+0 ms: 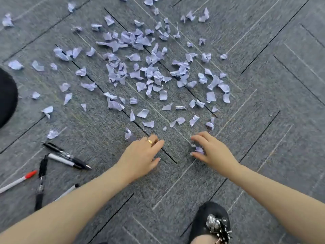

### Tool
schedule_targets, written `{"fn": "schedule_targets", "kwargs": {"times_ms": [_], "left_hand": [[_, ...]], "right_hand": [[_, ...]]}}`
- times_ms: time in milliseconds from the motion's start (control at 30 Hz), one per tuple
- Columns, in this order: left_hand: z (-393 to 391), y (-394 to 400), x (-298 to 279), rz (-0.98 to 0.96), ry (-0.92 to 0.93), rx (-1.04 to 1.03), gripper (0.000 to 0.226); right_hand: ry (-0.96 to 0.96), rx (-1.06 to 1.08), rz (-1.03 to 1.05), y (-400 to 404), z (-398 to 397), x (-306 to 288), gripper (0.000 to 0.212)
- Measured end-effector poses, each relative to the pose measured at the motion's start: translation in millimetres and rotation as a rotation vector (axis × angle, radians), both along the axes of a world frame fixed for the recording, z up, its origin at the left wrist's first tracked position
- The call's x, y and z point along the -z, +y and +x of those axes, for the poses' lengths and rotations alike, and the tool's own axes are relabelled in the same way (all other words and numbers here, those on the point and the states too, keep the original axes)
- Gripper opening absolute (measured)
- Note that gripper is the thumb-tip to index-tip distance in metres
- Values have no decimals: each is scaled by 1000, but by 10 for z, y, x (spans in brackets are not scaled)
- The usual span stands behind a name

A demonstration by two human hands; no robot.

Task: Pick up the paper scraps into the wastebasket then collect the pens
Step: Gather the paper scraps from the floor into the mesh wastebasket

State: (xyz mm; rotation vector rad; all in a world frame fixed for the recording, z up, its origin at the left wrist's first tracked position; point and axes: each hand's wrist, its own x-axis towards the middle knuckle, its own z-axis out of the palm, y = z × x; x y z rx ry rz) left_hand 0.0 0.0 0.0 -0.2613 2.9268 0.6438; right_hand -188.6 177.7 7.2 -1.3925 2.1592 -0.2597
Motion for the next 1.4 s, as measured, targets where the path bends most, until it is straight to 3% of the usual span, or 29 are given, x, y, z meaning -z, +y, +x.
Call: {"fn": "schedule_targets", "kwargs": {"times_ms": [200,400,467,567,633,700,767,833,933,1000,1100,1200,1300,1400], "left_hand": [[118,64,63,108,-25,-58,27],[122,139,75,225,-49,-78,19],[46,127,-4,309,-70,-203,20],[-164,23,-190,476,-133,-552,19],[-333,-93,-282,678,-209,-789,17],[-497,-221,-376,1085,-321,-1014,22],[-619,-311,-455,1440,-389,-1103,24],[-697,-341,-470,1510,-386,-1115,17],[-775,-318,-404,1345,-389,-1162,20],[-847,-290,-364,1030,-417,-1039,21],[-971,-214,-356,439,-308,-608,23],[-1115,-176,-357,-25,-206,-150,40],[-1299,-235,-266,-287,-203,204,57],[-1391,-249,-110,-380,-243,362,57]], "right_hand": [[48,117,-103,88,136,94,32],[279,6,-153,167,128,229,20],[297,-71,-116,157,111,217,16],[151,-114,-22,79,44,137,14],[-3,37,11,11,0,71,13],[-132,273,-43,-62,-51,12,11],[-140,504,-145,-156,-132,-39,9],[-99,645,-208,-225,-236,-74,10],[-52,661,-156,-247,-361,-54,24],[30,600,-54,-245,-386,9,38],[307,454,59,-252,-383,116,48],[379,344,-1,-234,-373,183,38],[393,297,-35,-222,-370,223,30],[394,304,-59,-201,-383,246,23]]}}
